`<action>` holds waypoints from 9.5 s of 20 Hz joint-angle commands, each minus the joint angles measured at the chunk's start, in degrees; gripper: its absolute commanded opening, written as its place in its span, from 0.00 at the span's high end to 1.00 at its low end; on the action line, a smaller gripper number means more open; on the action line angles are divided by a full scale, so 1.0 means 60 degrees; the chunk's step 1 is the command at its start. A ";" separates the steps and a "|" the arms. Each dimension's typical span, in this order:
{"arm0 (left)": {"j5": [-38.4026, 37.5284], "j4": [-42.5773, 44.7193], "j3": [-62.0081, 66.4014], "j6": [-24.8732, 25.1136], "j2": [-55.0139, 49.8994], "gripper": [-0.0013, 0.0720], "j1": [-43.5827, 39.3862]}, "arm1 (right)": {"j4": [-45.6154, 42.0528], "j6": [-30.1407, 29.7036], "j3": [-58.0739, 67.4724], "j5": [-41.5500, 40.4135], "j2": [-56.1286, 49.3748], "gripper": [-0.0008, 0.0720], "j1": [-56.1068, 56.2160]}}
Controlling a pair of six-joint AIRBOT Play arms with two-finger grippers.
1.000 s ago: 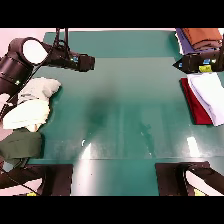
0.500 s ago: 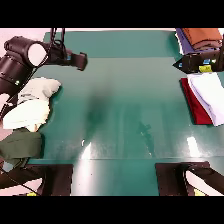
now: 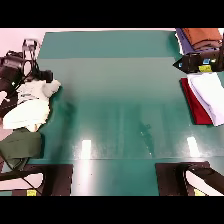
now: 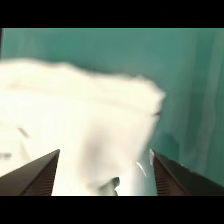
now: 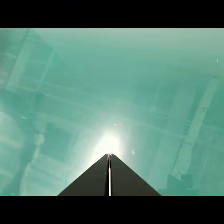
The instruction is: Fold the shirts.
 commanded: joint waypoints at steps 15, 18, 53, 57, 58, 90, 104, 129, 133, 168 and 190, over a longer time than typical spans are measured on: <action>-0.1239 -0.0685 0.5125 0.1177 0.2393 0.95 -0.1851 | 0.0328 0.0011 0.2546 -0.0973 -0.0007 0.96 0.0004; -0.1035 -0.0914 0.5166 0.1297 0.2816 0.95 -0.3774 | 0.0317 0.0007 0.3319 -0.0965 -0.0007 0.96 0.0004; 0.0437 -0.9402 0.1614 0.3614 -0.3927 0.37 -0.3515 | 0.0324 0.0011 0.3770 0.0765 -0.0703 0.96 0.0004; -0.0248 -0.9486 0.2200 0.3843 -0.3891 0.95 -0.3359 | 0.0171 0.0007 0.3730 0.1373 -0.0703 0.96 -0.0124; -0.0583 -0.9326 0.2586 0.3861 -0.3829 0.95 -0.3238 | 0.0120 0.0011 0.3497 0.1730 -0.0641 0.96 -0.0339; -0.3129 -0.5745 0.6965 0.3993 -0.0652 0.95 -0.1723 | 0.2481 -0.2091 -0.2597 -0.0080 0.1195 0.96 -0.1887; -0.3071 -0.5563 0.6703 0.4069 0.4568 0.95 -0.1727 | 0.2444 -0.1013 0.3402 0.2983 0.0947 0.96 -0.4499; -0.2710 -0.6444 -0.0368 0.3195 0.0783 0.42 0.1140 | 0.0331 -0.0506 0.1075 0.3034 -0.3293 0.50 -0.2747; -0.1388 -0.6750 -0.3293 0.2725 0.1534 0.42 0.1140 | 0.1111 -0.0838 -0.0565 0.2353 -0.2244 0.50 -0.2725; -0.1836 -0.7023 -0.2688 0.4167 0.2965 0.95 0.1158 | 0.0295 -0.1315 -0.5901 0.2779 -0.0612 0.50 -0.5606; 0.1297 -1.0597 -0.5089 0.5497 0.0630 0.24 0.1949 | 0.2065 -0.1552 -0.5020 0.2761 -0.0601 0.50 -0.5224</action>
